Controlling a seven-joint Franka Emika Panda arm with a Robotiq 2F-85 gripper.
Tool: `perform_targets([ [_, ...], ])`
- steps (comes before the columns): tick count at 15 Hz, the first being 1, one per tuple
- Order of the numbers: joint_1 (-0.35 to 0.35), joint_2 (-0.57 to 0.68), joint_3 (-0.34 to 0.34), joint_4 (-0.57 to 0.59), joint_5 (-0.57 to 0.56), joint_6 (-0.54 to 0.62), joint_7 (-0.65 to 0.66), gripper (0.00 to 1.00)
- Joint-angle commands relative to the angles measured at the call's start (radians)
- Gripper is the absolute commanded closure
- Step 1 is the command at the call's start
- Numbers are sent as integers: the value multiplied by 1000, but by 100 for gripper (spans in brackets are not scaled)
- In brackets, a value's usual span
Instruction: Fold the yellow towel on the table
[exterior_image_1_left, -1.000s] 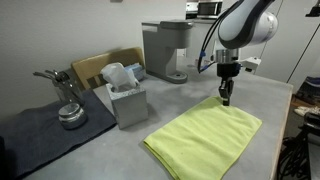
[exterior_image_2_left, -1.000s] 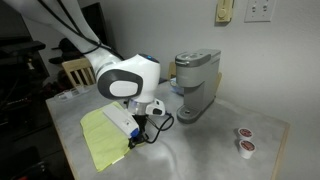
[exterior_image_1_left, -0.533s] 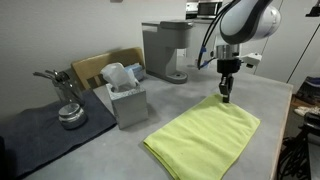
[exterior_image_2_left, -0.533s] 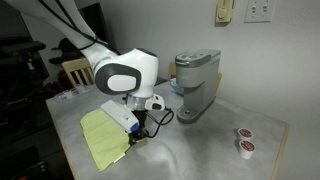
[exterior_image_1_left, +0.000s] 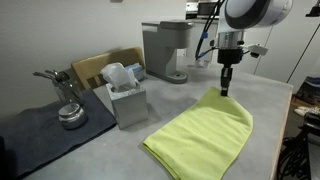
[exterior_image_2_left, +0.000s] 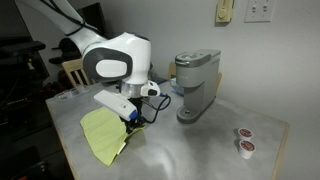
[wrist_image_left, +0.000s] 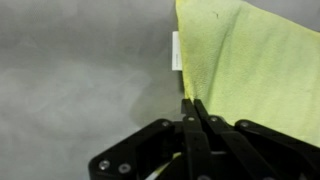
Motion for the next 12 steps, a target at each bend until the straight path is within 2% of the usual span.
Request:
perform_targets([
  [1, 18, -64, 9, -43, 20, 10, -67, 99],
  [5, 90, -85, -3, -44, -58, 18, 32, 99],
  [12, 233, -91, -20, -13, -298, -2, 429, 99],
])
